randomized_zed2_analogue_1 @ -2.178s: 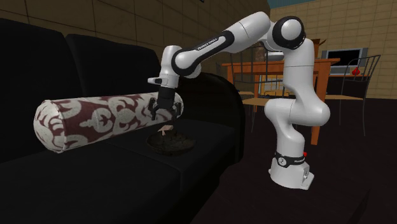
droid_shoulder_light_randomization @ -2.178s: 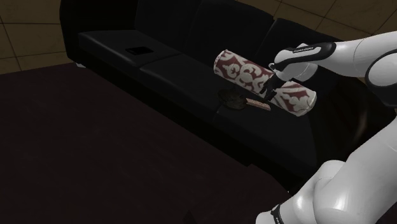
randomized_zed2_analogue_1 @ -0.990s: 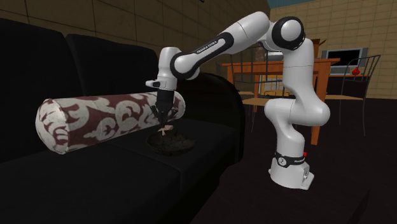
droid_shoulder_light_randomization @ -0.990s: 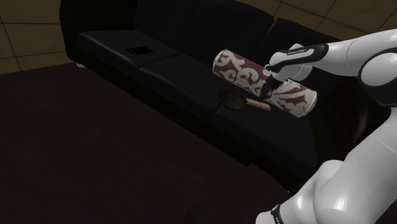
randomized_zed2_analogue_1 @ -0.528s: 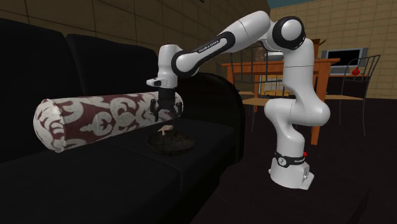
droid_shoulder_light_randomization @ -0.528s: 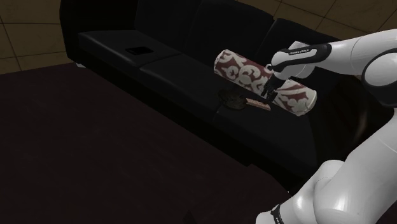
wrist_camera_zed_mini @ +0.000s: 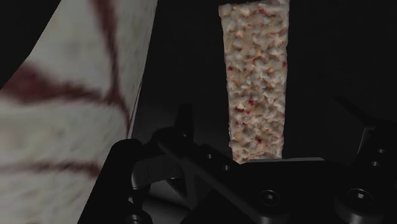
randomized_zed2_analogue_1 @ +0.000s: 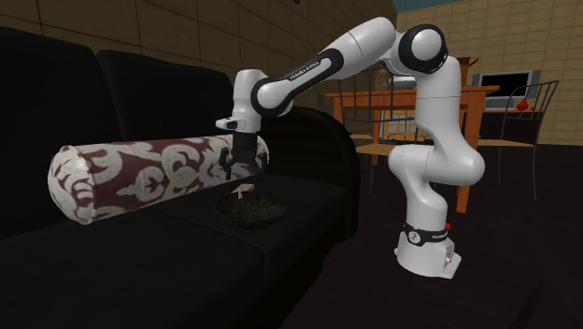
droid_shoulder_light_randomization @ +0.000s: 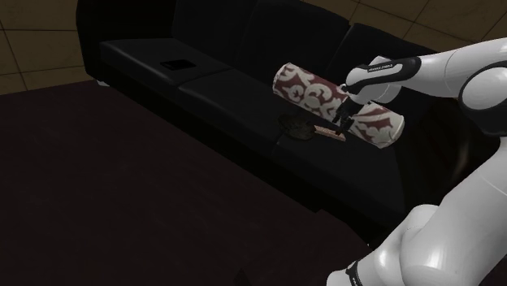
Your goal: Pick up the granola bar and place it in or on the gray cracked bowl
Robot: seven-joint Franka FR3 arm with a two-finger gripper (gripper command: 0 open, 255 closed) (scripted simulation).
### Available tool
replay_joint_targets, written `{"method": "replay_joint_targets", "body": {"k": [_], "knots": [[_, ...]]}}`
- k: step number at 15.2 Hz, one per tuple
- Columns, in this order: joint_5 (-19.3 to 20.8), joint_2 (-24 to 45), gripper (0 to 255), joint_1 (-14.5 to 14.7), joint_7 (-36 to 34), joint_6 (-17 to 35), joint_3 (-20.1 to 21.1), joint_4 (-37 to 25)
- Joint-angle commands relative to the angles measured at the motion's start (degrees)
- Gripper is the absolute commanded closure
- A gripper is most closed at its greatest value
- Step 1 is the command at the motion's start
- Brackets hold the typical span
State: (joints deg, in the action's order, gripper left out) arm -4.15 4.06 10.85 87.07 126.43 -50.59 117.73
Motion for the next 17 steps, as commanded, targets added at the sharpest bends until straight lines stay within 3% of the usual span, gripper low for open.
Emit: {"method": "replay_joint_targets", "body": {"k": [1, 6, 7, 17], "knots": [[-0.07, 3.43, 0, -0.23, 0.03, 2.07, 0.08, 1.08], [-0.05, 3.41, 0, -0.29, 0.02, 2.07, 0.15, 1.08], [0.02, 3.36, 255, -0.23, -0.09, 2.14, 0.17, 1.18], [0.47, 2.91, 255, -0.15, -0.31, 1.37, 0.05, 0.69]]}}
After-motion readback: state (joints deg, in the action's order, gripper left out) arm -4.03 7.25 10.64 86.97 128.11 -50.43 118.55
